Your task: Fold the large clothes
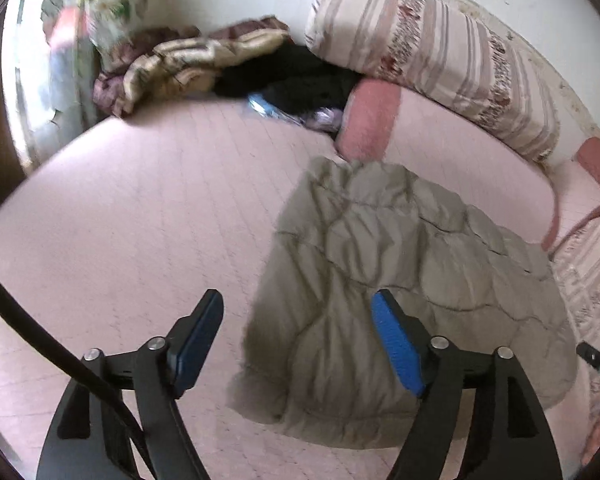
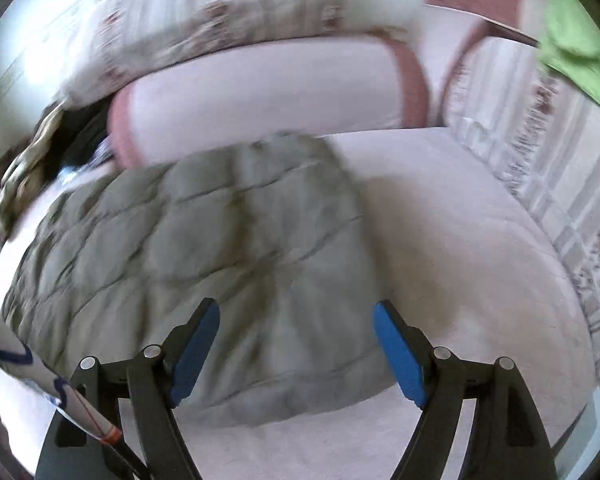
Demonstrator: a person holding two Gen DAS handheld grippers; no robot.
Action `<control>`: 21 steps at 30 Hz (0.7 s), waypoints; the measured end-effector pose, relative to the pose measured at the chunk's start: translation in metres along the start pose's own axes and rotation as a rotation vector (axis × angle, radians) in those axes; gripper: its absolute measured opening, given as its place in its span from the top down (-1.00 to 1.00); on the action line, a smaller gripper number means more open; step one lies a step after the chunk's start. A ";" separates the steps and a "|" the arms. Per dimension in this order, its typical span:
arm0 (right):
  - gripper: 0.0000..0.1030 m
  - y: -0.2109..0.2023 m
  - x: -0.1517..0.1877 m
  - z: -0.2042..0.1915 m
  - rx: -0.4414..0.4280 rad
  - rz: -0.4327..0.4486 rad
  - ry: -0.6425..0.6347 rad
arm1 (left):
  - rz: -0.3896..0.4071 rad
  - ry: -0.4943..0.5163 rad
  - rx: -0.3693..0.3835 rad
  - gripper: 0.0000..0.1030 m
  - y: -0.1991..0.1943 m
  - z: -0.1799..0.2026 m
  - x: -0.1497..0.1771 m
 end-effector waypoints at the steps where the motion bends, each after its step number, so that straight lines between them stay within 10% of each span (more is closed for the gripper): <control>1: -0.62 0.005 0.002 -0.015 -0.008 -0.008 -0.021 | 0.016 0.001 -0.032 -0.51 -0.003 -0.003 0.001; 11: -0.70 0.077 0.003 -0.077 0.152 -0.087 -0.075 | 0.239 -0.009 -0.264 -0.85 -0.049 -0.032 -0.008; 21: -0.56 0.042 0.009 -0.175 -0.002 0.003 -0.207 | 0.220 -0.010 -0.256 -0.85 -0.051 -0.045 -0.011</control>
Point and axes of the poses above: each gripper's, at about its wrist camera, not at the fingertips, and y roughly the way its jaws point, z to its right, x to its underside, the point moved 5 cm from there along y, roughly the way its jaws point, and after that the axes turned 9 degrees about -z, right-handed, at the moved point
